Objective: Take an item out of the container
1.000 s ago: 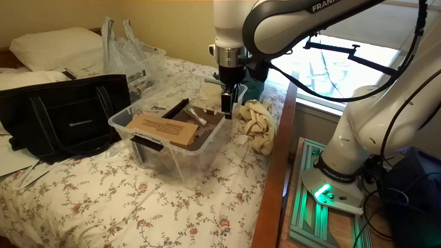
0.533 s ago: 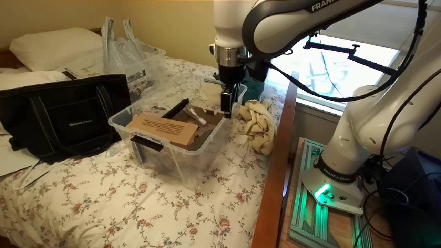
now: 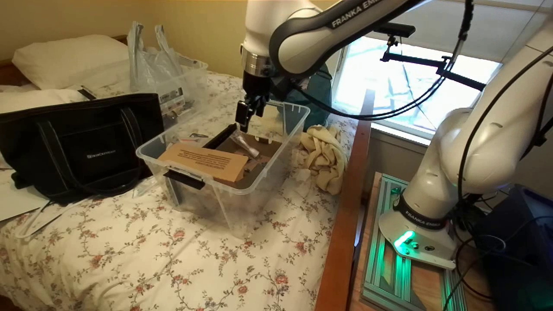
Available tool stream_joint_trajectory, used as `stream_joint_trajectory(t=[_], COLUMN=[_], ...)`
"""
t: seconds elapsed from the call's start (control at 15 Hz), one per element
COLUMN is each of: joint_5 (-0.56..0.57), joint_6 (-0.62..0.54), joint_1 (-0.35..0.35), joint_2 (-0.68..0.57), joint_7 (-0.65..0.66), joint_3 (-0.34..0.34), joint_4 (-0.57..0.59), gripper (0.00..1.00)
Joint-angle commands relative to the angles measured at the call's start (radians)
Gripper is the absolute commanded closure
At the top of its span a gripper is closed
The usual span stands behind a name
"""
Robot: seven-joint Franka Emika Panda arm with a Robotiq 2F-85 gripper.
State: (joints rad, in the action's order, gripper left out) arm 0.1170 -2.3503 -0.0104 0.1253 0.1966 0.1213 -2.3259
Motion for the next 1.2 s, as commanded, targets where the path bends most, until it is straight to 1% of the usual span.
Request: stream_joint_trajectory(t=[0.0,0.13,0.2,0.27,0.33,0.6,0.67,0.8,1.0,1.13], joint_5=[0.059,0.046,0.027,0.026,0.025,0.027,0.046,0.101,0.103,0.071], joint_6=[-0.142,-0.174,-0.152,-0.164,-0.166,-0.163,-0.12,-0.043,0.012,0.035], joint_1=[0.012,0.005,-0.011,-0.012,-0.013,-0.02,-0.024,-0.029,-0.027,-0.022], joint_2=[-0.229,-0.329,-0.217,-0.258,-0.27,-0.24,-0.262,-0.322,-0.409,-0.483], joint_7=[0.084,0.101,0.058,0.056,0.054,0.055,0.078,0.168,0.18,0.145], joint_3=[-0.035,-0.071,-0.071,-0.083,-0.087,-0.083,-0.088,-0.115,-0.141,-0.152], joint_4=[0.121,0.172,0.089,0.106,0.108,0.105,0.126,0.177,0.247,0.311], gripper=[0.0,0.0,0.0,0.0,0.0,0.0,0.0,0.0,0.0,0.0])
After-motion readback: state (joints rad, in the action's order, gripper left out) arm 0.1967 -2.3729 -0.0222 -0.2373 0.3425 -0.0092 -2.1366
